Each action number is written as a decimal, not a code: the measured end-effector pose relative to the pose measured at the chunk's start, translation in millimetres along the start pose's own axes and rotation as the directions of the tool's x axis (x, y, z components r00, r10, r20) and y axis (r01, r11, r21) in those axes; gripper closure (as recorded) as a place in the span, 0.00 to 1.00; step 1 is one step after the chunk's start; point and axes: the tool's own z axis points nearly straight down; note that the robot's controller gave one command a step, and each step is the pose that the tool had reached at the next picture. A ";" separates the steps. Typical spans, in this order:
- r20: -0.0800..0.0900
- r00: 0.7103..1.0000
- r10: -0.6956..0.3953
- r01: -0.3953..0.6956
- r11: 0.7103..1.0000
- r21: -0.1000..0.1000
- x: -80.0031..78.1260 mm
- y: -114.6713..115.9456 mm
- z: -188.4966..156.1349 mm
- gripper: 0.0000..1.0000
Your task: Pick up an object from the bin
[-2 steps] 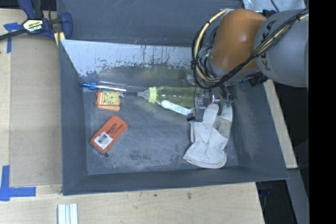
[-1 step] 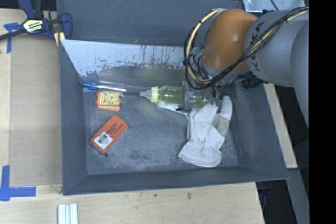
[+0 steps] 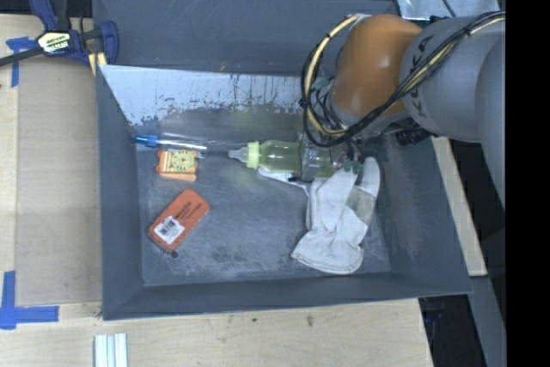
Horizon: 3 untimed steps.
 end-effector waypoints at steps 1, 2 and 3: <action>-0.004 1.000 0.028 -0.028 1.000 0.003 4.1 -14.3 -14.2 1.00; -0.009 0.999 0.053 -0.053 0.999 0.004 18.0 -31.1 -34.1 1.00; -0.008 0.990 0.142 -0.142 0.990 0.004 33.4 11.8 -19.4 0.00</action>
Offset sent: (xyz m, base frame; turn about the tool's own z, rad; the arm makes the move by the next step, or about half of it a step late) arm -0.0229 -0.0300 0.0347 0.0547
